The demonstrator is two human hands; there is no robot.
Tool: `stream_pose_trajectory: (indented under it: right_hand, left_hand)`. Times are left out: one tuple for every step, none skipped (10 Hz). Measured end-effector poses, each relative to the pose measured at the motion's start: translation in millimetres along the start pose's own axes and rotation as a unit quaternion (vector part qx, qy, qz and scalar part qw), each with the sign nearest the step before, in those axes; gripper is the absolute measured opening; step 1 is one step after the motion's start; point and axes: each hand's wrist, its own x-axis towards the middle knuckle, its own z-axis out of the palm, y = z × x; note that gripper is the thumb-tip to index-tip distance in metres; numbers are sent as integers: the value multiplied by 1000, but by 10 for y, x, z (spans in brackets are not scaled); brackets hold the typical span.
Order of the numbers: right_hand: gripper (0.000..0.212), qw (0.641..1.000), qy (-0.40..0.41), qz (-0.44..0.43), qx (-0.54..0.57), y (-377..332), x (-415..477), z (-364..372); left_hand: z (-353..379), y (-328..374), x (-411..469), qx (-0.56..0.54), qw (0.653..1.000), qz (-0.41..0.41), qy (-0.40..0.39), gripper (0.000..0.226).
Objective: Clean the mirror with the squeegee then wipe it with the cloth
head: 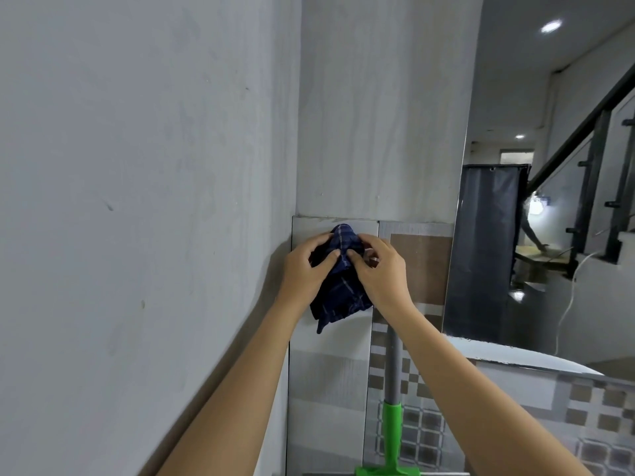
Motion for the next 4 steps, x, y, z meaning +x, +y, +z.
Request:
stream_pose_trajectory:
  right_hand:
    - [28,1000,4,-14,-16,5,1,6]
    - [23,999,-10,-13,-45,-65,-36,-37]
    - [22,996,-44,7,-72,-199,-101,-148]
    - [29,992,-78,39,-92,-371,-175,-278]
  left_hand:
    - [13,30,-8,40,999,15,15,29]
    - [9,143,-38,103,994,21,9,32]
    - [-3,340,-80,182,983,-10,-15,40]
    - [-40,528,-133,203,979,-20,-25,39]
